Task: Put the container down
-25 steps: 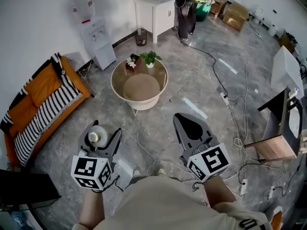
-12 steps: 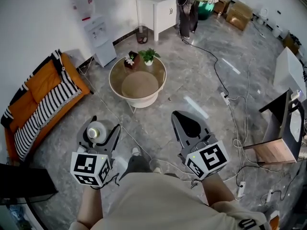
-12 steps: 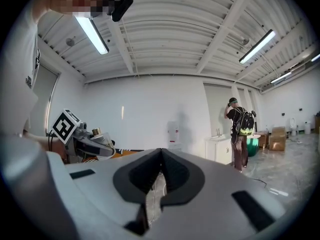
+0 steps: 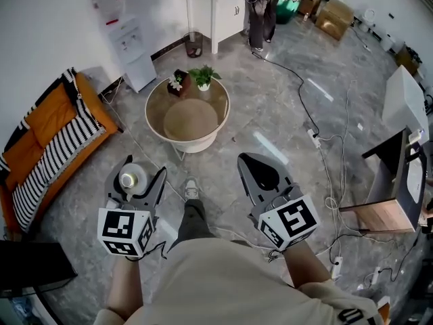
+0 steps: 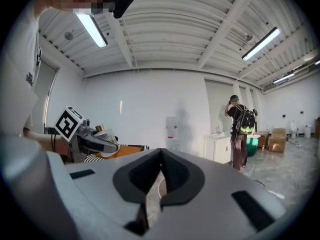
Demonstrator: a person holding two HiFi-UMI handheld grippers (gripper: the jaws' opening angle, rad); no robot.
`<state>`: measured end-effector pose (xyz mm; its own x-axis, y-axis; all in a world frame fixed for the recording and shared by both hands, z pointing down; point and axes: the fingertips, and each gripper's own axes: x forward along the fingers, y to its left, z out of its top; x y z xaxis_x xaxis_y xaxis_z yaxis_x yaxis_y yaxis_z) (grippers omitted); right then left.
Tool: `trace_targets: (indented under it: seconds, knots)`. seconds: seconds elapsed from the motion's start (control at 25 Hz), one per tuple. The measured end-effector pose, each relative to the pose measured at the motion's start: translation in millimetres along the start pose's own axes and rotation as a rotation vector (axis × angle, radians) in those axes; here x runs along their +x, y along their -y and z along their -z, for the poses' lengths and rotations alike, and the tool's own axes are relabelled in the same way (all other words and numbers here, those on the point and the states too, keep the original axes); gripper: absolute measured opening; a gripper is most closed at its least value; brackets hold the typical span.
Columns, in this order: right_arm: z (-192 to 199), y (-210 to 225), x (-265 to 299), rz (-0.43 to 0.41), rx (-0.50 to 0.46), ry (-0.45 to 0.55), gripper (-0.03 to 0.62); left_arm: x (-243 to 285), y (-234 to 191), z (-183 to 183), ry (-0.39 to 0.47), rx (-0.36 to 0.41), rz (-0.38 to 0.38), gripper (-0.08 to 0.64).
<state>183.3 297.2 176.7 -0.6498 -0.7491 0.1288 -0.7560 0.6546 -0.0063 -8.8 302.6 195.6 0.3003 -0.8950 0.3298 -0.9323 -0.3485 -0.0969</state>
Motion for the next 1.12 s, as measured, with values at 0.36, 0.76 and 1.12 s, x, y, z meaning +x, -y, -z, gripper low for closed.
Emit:
trace_targets:
  seconds: [0.36, 0.76, 1.12]
  knots:
    - [15.5, 39.5, 89.8, 0.015, 0.011, -0.065, -0.003, 86.2, -53.4, 1.3, -0.020, 0.024, 0.010, 0.334]
    - [4.7, 83.5, 236.0, 0.040, 0.032, -0.104, -0.003, 198.3, -149.5, -15.2, -0.053, 0.015, 0.067, 0.334]
    - [-19.3, 115.9, 343.2, 0.070, 0.044, -0.115, -0.005, 267.3, -220.6, -38.6, -0.045, 0.022, 0.117, 0.334]
